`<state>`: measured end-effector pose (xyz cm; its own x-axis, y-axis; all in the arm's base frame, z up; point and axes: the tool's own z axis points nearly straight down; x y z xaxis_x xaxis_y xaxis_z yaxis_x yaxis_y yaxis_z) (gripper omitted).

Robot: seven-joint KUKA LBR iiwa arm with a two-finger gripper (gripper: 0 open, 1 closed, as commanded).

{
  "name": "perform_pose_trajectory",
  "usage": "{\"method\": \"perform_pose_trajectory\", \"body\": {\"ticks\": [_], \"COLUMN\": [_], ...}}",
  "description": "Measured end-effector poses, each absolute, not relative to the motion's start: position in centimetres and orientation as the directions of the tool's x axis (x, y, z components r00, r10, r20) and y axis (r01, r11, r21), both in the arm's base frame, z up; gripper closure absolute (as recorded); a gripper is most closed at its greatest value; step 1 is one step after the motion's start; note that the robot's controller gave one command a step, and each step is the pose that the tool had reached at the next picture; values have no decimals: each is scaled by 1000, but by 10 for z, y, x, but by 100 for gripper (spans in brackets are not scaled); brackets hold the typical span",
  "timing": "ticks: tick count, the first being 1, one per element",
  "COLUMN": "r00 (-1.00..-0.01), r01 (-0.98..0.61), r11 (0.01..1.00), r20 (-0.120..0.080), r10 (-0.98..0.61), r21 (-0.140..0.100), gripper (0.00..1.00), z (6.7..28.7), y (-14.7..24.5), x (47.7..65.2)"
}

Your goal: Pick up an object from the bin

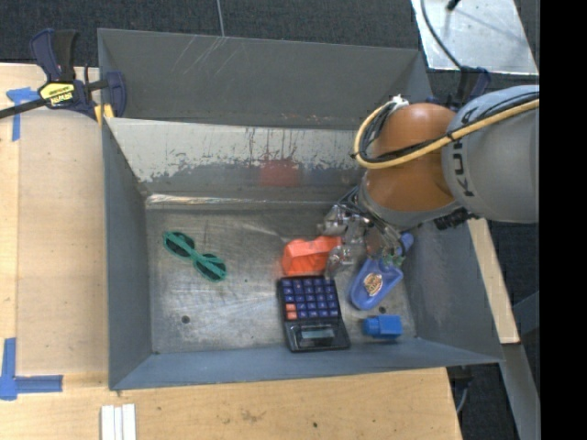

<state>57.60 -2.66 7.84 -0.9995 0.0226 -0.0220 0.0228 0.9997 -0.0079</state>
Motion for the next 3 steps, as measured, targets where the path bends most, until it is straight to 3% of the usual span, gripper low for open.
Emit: {"method": "perform_pose_trajectory", "body": {"ticks": [1,2,3], "r00": [-1000,-1000,-1000], "r01": [12,9,-12], "r11": [1000,1000,1000], "r20": [-23,3,-5], "r10": [12,9,-12], "r21": [-7,-1,-1], "gripper": [100,100,100], "z": [78,129,202], "y": [-21,-14,-4], "x": [575,560,545]}}
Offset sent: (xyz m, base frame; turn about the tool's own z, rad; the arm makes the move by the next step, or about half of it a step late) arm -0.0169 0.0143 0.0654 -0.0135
